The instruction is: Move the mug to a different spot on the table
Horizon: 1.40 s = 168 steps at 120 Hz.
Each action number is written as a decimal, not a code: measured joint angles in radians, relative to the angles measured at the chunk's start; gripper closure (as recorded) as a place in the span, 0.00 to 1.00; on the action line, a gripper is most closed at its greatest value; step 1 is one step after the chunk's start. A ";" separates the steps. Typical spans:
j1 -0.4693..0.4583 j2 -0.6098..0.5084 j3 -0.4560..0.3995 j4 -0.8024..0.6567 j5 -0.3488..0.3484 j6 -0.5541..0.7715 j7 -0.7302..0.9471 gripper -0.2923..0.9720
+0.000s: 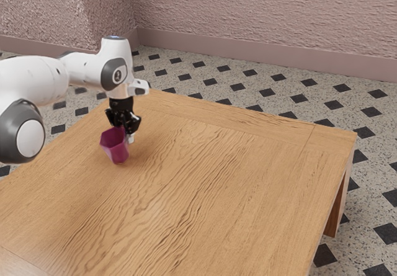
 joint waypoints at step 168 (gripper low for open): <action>-0.079 0.008 -0.113 0.011 -0.199 -0.444 -0.552 0.81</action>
